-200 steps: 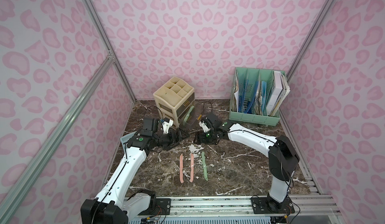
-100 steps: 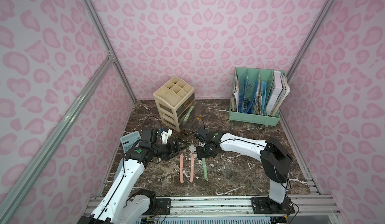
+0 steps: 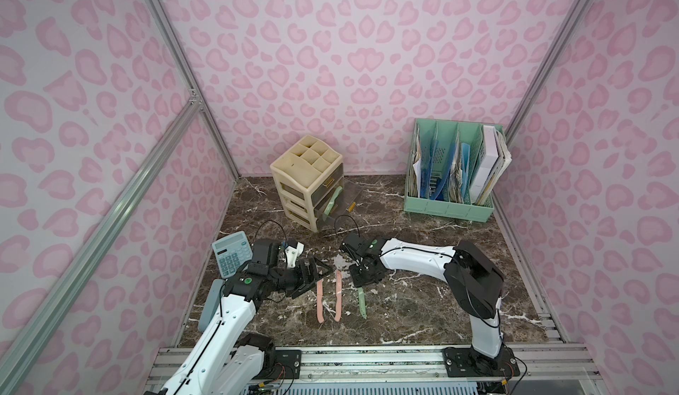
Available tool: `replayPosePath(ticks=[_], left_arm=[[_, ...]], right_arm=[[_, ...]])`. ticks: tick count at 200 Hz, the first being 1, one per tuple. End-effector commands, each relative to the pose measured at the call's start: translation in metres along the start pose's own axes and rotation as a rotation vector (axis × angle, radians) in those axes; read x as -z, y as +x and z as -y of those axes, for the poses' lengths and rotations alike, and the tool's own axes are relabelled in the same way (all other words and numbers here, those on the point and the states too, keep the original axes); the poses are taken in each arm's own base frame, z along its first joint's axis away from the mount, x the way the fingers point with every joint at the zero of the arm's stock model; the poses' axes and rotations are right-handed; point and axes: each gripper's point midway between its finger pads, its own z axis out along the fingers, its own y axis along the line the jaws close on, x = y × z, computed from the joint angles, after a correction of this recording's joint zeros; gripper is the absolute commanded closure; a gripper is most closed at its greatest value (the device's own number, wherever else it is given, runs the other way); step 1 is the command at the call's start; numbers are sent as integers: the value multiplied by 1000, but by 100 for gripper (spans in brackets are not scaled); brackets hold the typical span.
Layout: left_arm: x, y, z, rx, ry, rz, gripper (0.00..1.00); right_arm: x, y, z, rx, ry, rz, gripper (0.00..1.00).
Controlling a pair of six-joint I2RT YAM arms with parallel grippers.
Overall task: Place the fruit knives into the drawer by color
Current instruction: Pick up the fruit knife from the center of the board.
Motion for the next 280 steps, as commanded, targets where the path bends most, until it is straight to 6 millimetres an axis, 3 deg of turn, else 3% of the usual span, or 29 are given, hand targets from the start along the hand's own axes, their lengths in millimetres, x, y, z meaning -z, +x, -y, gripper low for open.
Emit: replayPosePath(ticks=[1,28,63,93,192,280], left_arm=[[1,-4,4,-17,12,16,1],[0,-6,5,-19,10,15,1],[1,-9,8,-25,7,15,1],[4,-13,13,-41,4,24,1],[6,-41,43,-93,14,29,1],[2,-75,68,-137,18,35,1]], right_arm=[[-2,0,5,15,32,-2,57],[-8,1,7,28,48,-15,61],[-11,2,9,37,61,-22,83],[-2,-2,9,37,59,-3,91],[47,-33,14,-22,-3,77,92],[106,-110,4,-86,-124,190,92]])
